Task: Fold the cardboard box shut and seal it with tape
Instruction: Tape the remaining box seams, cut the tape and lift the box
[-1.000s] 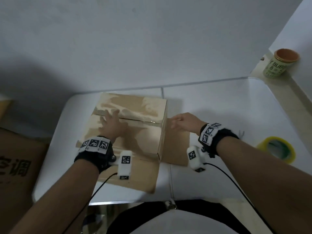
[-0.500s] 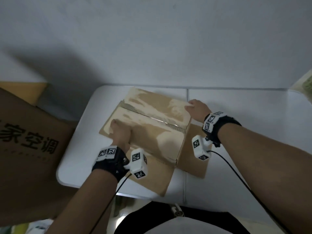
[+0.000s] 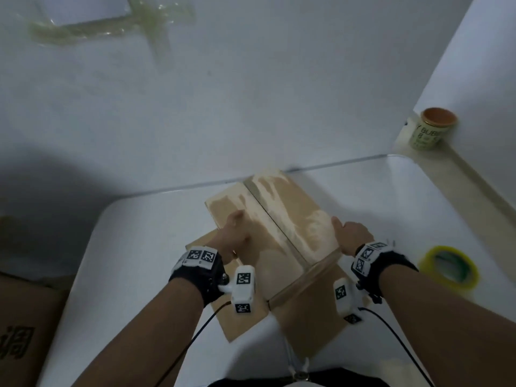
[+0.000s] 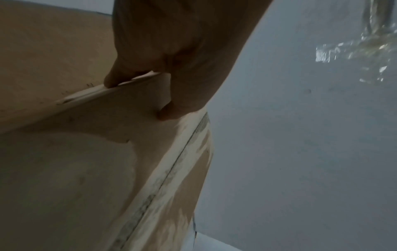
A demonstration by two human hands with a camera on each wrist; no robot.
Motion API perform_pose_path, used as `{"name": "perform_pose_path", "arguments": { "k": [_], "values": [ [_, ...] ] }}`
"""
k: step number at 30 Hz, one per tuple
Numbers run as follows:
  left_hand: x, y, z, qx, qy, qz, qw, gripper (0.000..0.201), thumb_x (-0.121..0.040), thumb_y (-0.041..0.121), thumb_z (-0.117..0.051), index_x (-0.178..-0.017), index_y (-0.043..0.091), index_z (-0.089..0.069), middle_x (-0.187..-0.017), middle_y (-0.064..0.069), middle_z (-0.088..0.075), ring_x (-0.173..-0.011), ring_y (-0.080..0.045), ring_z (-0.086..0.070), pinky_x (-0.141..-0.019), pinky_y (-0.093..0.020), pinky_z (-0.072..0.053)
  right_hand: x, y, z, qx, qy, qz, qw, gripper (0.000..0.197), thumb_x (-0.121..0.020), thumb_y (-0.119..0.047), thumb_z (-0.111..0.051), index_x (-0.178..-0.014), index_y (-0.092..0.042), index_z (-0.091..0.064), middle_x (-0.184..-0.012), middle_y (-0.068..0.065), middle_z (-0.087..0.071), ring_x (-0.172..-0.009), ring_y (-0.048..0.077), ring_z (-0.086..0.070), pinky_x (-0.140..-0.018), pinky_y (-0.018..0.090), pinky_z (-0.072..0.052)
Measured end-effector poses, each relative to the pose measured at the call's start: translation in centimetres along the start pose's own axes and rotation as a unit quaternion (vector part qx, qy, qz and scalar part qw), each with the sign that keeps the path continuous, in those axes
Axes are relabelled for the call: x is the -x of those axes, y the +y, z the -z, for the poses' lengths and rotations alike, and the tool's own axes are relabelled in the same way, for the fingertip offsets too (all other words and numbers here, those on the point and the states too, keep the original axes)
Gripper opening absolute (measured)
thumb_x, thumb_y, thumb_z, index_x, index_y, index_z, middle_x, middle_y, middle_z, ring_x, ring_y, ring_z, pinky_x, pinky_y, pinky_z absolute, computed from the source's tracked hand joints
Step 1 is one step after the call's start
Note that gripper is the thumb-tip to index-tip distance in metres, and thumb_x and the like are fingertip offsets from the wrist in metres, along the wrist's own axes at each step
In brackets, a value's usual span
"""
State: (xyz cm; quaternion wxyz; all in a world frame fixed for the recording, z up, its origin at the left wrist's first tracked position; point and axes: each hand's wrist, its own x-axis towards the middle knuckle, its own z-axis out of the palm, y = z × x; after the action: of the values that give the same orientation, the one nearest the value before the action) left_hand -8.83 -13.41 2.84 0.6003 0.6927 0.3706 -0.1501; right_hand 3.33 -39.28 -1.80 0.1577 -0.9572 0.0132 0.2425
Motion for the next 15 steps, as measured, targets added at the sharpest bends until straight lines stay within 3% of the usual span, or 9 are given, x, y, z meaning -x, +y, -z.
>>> {"name": "perform_pose_path", "arguments": {
  "k": [2, 4, 6, 8, 11, 13, 15],
  "values": [
    [-0.2, 1.4, -1.1, 0.036, -0.014, -0.020, 0.999, 0.066, -0.091, 0.006, -0.052, -0.144, 0.037, -0.026, -0.115, -0.006, -0.052, -0.095, -0.026, -0.057, -0.077, -0.044, -0.054, 0.1, 1.4, 0.3, -0.015, 0.010, -0.015, 1.000, 0.073, -0.098, -0.056, -0.019, -0.112, 0.001, -0.062, -0.112, 0.024, -0.063, -0.099, 0.035, -0.062, -0.086, 0.038, -0.050],
    [-0.3, 1.9, -1.8, 0.083, 0.004, -0.039, 0.996, 0.064, -0.092, 0.008, -0.055, -0.146, 0.025, -0.026, -0.121, -0.006, -0.044, -0.094, -0.021, -0.052, -0.070, -0.035, -0.049, 0.2, 1.9, 0.3, -0.041, 0.018, -0.022, 0.999, 0.071, -0.097, -0.056, -0.021, -0.098, 0.002, -0.062, -0.111, 0.026, -0.064, -0.097, 0.035, -0.063, -0.089, 0.040, -0.052],
    [-0.1, 1.3, -2.1, 0.093, 0.007, -0.039, 0.995, 0.061, -0.092, 0.012, -0.056, -0.145, 0.027, -0.028, -0.124, -0.005, -0.044, -0.101, -0.023, -0.049, -0.072, -0.034, -0.046, 0.4, 2.1, 0.5, -0.048, 0.019, -0.024, 0.998, 0.068, -0.097, -0.057, -0.021, -0.085, -0.002, -0.058, -0.109, 0.027, -0.065, -0.090, 0.033, -0.064, -0.088, 0.042, -0.053],
    [0.2, 0.3, -2.6, 0.075, -0.025, -0.024, 0.997, 0.060, -0.090, 0.018, -0.060, -0.140, 0.037, -0.032, -0.126, -0.002, -0.047, -0.110, -0.027, -0.048, -0.080, -0.041, -0.045, 1.2, 2.6, 0.7, -0.055, 0.019, -0.030, 0.998, 0.063, -0.099, -0.051, -0.022, -0.093, -0.002, -0.061, -0.109, 0.026, -0.065, -0.087, 0.031, -0.062, -0.088, 0.039, -0.051],
    [0.5, -0.1, -4.0, 0.035, -0.070, -0.015, 0.997, 0.061, -0.086, 0.024, -0.062, -0.137, 0.045, -0.035, -0.129, -0.002, -0.047, -0.114, -0.029, -0.049, -0.084, -0.045, -0.047, 2.2, 4.5, 0.7, -0.061, 0.037, -0.076, 0.995, 0.070, -0.101, -0.047, -0.019, -0.108, 0.005, -0.064, -0.111, 0.025, -0.065, -0.101, 0.035, -0.061, -0.098, 0.041, -0.045],
    [0.0, 0.6, -5.1, 0.008, -0.072, -0.035, 0.997, 0.060, -0.085, 0.023, -0.060, -0.136, 0.045, -0.037, -0.131, -0.002, -0.046, -0.114, -0.029, -0.050, -0.082, -0.043, -0.049, 3.1, 5.6, 0.6, -0.079, 0.043, -0.103, 0.991, 0.075, -0.101, -0.049, -0.016, -0.110, 0.008, -0.064, -0.119, 0.027, -0.061, -0.113, 0.036, -0.057, -0.101, 0.041, -0.043],
    [-1.1, 1.4, -5.9, -0.014, -0.071, -0.059, 0.996, 0.056, -0.086, 0.018, -0.059, -0.134, 0.041, -0.042, -0.134, -0.006, -0.046, -0.112, -0.029, -0.053, -0.073, -0.035, -0.050, 3.7, 6.4, 0.8, -0.111, 0.039, -0.115, 0.986, 0.075, -0.101, -0.050, -0.016, -0.114, 0.008, -0.061, -0.124, 0.028, -0.058, -0.113, 0.037, -0.057, -0.096, 0.042, -0.046]
  ]
}}
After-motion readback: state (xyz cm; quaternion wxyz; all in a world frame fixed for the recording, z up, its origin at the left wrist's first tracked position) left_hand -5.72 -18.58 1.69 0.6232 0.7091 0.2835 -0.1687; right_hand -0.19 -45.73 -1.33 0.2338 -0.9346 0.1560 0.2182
